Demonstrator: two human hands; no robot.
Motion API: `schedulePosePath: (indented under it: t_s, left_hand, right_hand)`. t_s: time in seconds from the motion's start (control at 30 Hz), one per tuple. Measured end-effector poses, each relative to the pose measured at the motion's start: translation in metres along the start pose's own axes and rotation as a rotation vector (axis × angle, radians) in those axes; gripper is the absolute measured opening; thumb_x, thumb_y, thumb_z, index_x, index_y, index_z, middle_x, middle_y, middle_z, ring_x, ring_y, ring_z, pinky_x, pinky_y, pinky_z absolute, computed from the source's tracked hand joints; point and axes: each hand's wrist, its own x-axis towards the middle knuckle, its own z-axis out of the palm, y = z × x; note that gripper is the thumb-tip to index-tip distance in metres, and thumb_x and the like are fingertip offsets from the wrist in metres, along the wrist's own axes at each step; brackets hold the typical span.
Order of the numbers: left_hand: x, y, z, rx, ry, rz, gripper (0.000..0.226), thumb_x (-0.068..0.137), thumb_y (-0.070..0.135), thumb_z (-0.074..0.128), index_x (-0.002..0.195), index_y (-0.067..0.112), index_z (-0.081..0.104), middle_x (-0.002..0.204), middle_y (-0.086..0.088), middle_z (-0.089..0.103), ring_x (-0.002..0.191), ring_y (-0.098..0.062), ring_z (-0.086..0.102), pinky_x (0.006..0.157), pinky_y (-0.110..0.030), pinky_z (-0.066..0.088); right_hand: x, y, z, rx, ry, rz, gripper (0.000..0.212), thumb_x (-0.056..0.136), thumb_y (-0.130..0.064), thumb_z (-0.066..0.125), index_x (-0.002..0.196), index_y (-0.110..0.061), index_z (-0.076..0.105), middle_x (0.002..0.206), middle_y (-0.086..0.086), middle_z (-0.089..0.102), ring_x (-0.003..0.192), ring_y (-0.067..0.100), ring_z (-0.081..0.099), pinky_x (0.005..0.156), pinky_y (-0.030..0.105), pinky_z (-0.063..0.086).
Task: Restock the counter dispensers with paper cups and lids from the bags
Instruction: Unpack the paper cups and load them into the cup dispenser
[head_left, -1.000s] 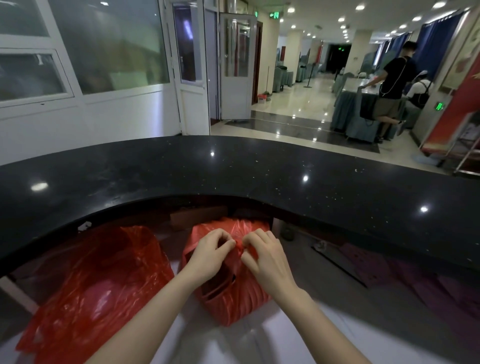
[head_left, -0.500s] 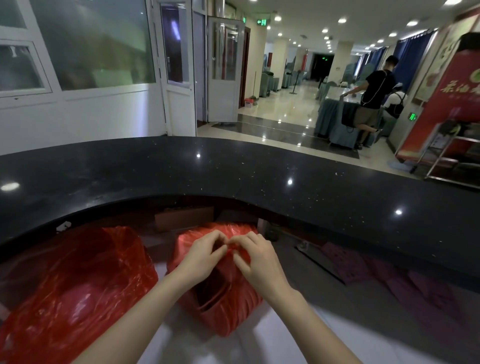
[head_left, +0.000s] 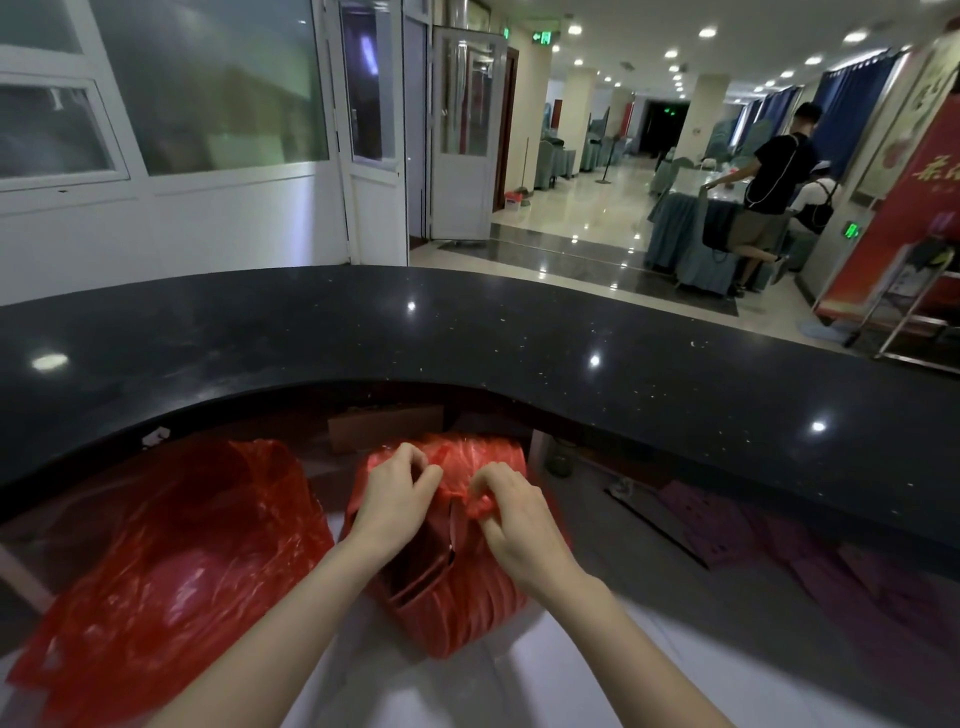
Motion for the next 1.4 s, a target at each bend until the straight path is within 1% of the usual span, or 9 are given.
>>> schedulePosePath:
  t_s: [0.2, 0.27, 0.37, 0.6, 0.77, 0.93, 1.1, 1.27, 1.4]
  left_hand:
    - [-0.016, -0.011, -0.017, 0.128, -0.225, 0.278, 0.045, 0.069, 0.043, 0.074, 0.105, 0.035, 0.049, 0.078, 0.013, 0.058, 0.074, -0.003, 0.056, 0.065, -0.024, 0.045]
    - [-0.02, -0.016, -0.019, 0.217, -0.164, 0.302, 0.046, 0.066, 0.037, 0.075, 0.104, 0.037, 0.048, 0.071, 0.013, 0.055, 0.069, -0.004, 0.054, 0.061, -0.027, 0.045]
    - [-0.027, -0.023, -0.024, 0.271, -0.061, 0.279, 0.048, 0.069, 0.026, 0.073, 0.108, 0.035, 0.048, 0.066, 0.011, 0.052, 0.059, -0.006, 0.053, 0.052, -0.023, 0.039]
    - [-0.027, -0.041, -0.059, 0.218, 0.368, 0.132, 0.045, 0.068, -0.003, 0.066, 0.106, 0.019, 0.057, 0.093, 0.002, 0.051, 0.077, -0.021, 0.056, 0.062, -0.035, 0.049]
    - [-0.02, -0.02, -0.06, 0.405, 0.505, 0.483, 0.046, 0.063, -0.014, 0.058, 0.102, 0.009, 0.064, 0.105, -0.01, 0.055, 0.098, -0.026, 0.05, 0.084, -0.037, 0.044]
    - [-0.029, -0.03, -0.05, 0.648, -0.045, 0.917, 0.018, 0.067, 0.0, 0.055, 0.071, 0.015, 0.064, 0.077, 0.001, 0.063, 0.072, -0.021, 0.058, 0.059, -0.033, 0.049]
    - [-0.041, -0.062, -0.072, 0.911, -0.195, 0.664, 0.02, 0.054, 0.008, 0.061, 0.073, 0.016, 0.063, 0.076, -0.001, 0.062, 0.065, -0.024, 0.06, 0.047, -0.031, 0.046]
    - [-0.036, -0.075, -0.094, 1.034, -0.198, 0.349, 0.091, 0.039, 0.028, 0.087, 0.124, 0.005, 0.063, 0.121, -0.014, 0.065, 0.096, -0.031, 0.068, 0.074, -0.037, 0.056]
    - [-0.038, -0.075, -0.1, 0.963, -0.114, 0.249, 0.074, 0.056, 0.04, 0.075, 0.122, 0.008, 0.065, 0.118, -0.013, 0.067, 0.093, -0.031, 0.068, 0.076, -0.039, 0.053]
  right_hand:
    - [0.009, 0.007, 0.0, -0.028, -0.123, 0.012, 0.038, 0.08, -0.024, 0.061, 0.116, -0.031, 0.052, 0.112, -0.016, 0.057, 0.104, 0.009, 0.048, 0.09, 0.032, 0.041]
    - [0.011, 0.007, 0.0, -0.165, -0.221, -0.059, 0.042, 0.078, -0.032, 0.065, 0.119, -0.03, 0.054, 0.112, -0.014, 0.059, 0.102, 0.01, 0.047, 0.086, 0.028, 0.039]
    - [0.011, 0.015, -0.002, -0.31, -0.078, -0.113, 0.018, 0.076, -0.026, 0.065, 0.094, -0.023, 0.063, 0.089, -0.005, 0.06, 0.087, 0.022, 0.052, 0.072, 0.033, 0.04]
    - [0.004, 0.05, -0.042, -0.298, 0.171, 0.143, 0.012, 0.077, -0.012, 0.065, 0.085, -0.019, 0.059, 0.087, -0.005, 0.056, 0.087, 0.019, 0.048, 0.077, 0.036, 0.045]
    - [0.009, 0.017, -0.034, -0.158, 0.191, -0.044, 0.037, 0.068, 0.009, 0.055, 0.093, -0.015, 0.067, 0.106, -0.002, 0.061, 0.104, 0.017, 0.052, 0.091, 0.029, 0.041]
    - [0.005, -0.023, -0.022, -0.132, -0.258, -0.118, 0.037, 0.08, -0.017, 0.042, 0.109, -0.025, 0.064, 0.104, -0.009, 0.068, 0.1, 0.014, 0.059, 0.085, 0.034, 0.049]
    - [-0.001, 0.006, -0.025, -0.547, -0.256, 0.014, 0.038, 0.094, -0.058, 0.031, 0.089, -0.027, 0.052, 0.095, -0.008, 0.064, 0.087, 0.019, 0.062, 0.066, 0.034, 0.046]
    - [-0.009, 0.021, -0.034, -0.724, -0.236, 0.137, 0.042, 0.086, -0.065, 0.045, 0.103, -0.027, 0.051, 0.103, -0.008, 0.06, 0.09, 0.02, 0.065, 0.065, 0.032, 0.045]
    - [-0.017, 0.026, -0.045, -0.751, -0.141, 0.243, 0.055, 0.085, -0.072, 0.041, 0.12, -0.03, 0.047, 0.108, -0.01, 0.058, 0.09, 0.02, 0.066, 0.063, 0.031, 0.045]
